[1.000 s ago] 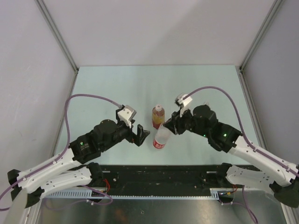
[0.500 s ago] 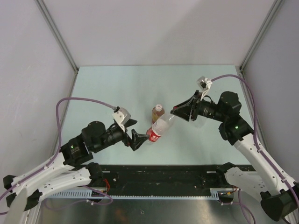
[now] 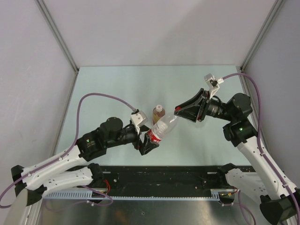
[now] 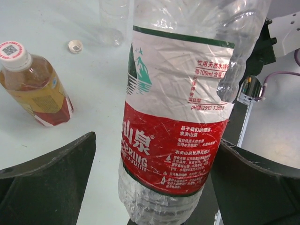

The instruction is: Unscrew the bottle caps

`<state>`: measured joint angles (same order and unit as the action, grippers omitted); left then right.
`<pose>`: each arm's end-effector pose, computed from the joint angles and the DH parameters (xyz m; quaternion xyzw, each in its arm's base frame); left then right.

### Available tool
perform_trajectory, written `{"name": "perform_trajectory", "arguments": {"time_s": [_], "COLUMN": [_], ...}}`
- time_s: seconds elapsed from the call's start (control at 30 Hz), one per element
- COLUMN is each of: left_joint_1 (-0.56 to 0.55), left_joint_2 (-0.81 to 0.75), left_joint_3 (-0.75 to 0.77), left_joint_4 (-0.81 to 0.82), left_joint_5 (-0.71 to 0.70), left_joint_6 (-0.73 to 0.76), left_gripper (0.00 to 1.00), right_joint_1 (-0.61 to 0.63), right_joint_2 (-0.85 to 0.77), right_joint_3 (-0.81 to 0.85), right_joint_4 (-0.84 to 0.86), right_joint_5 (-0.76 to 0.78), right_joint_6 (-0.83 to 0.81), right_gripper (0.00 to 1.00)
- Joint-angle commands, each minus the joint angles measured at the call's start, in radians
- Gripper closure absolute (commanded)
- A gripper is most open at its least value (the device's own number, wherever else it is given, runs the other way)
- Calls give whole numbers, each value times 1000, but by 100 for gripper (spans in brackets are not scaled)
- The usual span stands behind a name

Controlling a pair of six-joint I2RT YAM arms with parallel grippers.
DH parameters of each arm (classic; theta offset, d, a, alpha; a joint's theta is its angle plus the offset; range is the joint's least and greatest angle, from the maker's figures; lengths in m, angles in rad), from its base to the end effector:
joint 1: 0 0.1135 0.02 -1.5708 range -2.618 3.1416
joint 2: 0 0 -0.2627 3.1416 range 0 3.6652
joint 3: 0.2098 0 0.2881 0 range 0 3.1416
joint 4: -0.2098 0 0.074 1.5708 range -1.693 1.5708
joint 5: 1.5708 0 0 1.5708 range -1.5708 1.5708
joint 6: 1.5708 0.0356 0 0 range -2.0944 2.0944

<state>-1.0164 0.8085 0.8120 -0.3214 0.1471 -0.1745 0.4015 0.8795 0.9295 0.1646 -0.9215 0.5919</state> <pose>0.1134 -0.1931 0.3303 0.3695 0.7198 -0.3772 0.4507 0.1954 0.1137 0.4102 -0.2913 0.5923 0.5776 0.4804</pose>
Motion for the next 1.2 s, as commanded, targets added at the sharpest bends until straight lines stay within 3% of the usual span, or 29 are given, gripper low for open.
{"name": "perform_trajectory", "arguments": {"time_s": [0.0, 0.13, 0.23, 0.37, 0.43, 0.63, 0.77, 1.0, 1.17], "left_joint_1": [6, 5, 5, 6, 6, 6, 4, 2, -18], "left_joint_2": [15, 32, 38, 45, 43, 11, -10, -10, 23], "left_joint_3": [33, 36, 34, 33, 27, -3, -19, -19, 13], "left_joint_4": [44, 52, 61, 64, 65, 64, 61, 35, -13], "left_joint_5": [39, 74, 107, 129, 130, 44, -27, -159, -272], "left_joint_6": [15, 16, 19, 21, 26, 37, 32, 21, 24], "left_gripper": [1, 9, 23, 47, 55, 61, 63, 66, 70], "right_joint_1": [-3, -2, 1, 3, 3, 2, 2, 4, 8], "right_joint_2": [-21, -23, -24, -30, -35, -55, -57, -56, -57], "right_joint_3": [14, 13, 13, 14, 14, 14, 14, 14, 14], "right_joint_4": [50, 32, 1, -36, -47, -39, 9, 63, 58], "right_joint_5": [-29, -16, 7, 43, 64, 152, 204, 318, 419], "right_joint_6": [33, 29, 13, -6, -10, -4, 35, 94, 123], "right_gripper": [100, 100, 98, 86, 77, 38, 21, 5, 1]}}
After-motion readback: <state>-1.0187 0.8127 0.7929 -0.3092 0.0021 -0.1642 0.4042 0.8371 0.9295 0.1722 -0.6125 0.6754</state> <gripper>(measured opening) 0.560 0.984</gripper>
